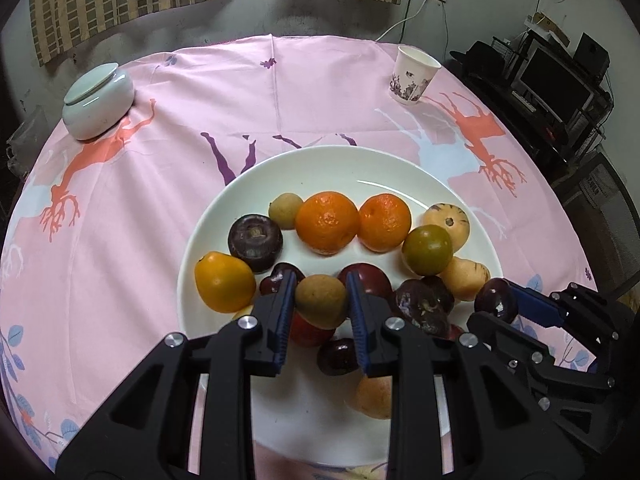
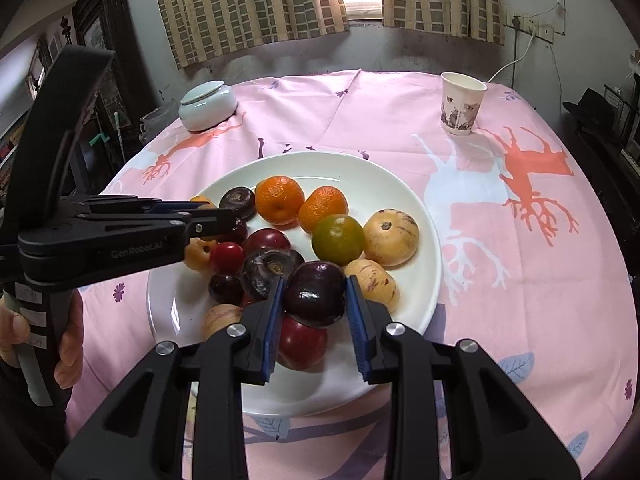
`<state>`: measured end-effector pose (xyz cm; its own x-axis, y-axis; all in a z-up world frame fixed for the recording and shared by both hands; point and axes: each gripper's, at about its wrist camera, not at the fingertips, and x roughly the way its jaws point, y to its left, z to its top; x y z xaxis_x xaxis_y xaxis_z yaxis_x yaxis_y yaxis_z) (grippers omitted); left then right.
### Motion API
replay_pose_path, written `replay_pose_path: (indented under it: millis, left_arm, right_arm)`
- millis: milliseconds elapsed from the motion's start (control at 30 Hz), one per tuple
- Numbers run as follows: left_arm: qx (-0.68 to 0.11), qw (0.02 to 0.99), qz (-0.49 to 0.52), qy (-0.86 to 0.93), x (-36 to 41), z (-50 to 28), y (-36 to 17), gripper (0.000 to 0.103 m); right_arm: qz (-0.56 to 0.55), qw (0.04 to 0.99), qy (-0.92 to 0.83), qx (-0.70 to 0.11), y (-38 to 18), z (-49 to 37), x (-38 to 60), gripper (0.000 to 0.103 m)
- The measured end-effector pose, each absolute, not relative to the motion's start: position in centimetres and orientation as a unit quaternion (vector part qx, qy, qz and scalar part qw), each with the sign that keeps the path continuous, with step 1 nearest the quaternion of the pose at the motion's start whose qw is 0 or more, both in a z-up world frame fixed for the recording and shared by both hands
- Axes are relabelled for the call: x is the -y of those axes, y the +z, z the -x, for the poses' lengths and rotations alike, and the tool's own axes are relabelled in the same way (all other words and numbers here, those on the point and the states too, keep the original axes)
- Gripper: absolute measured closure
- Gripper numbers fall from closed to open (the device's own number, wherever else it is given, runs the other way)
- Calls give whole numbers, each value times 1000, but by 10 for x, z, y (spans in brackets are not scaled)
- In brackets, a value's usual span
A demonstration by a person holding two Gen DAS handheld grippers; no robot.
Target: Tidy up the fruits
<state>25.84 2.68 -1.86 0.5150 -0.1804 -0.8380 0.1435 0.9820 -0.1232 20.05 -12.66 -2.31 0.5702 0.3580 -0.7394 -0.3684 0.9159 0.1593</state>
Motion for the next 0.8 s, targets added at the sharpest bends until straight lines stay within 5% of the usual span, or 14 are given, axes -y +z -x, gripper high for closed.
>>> replay_pose_path:
  millis: [133, 200, 233, 367, 800]
  left_arm:
    - [-490, 868, 21, -78, -29, -266, -24, 66]
    - [-481, 873, 30, -69, -32, -265, -19, 26]
    - [-472, 879, 33, -65, -35, -263, -15, 22]
    - [-452, 891, 21, -48, -37, -251, 2, 9]
    - [-409, 912, 26, 4, -48, -122, 24, 2]
  right_arm:
    - [10, 879, 210, -427, -28, -205, 121, 71]
    - [17, 881, 207, -425, -29, -206, 119, 47]
    - [20, 887, 205, -413, -27, -203, 119, 29]
    - [21, 896, 210, -391, -19, -194, 119, 3]
    - [69, 904, 126, -403, -5, -111, 139, 1]
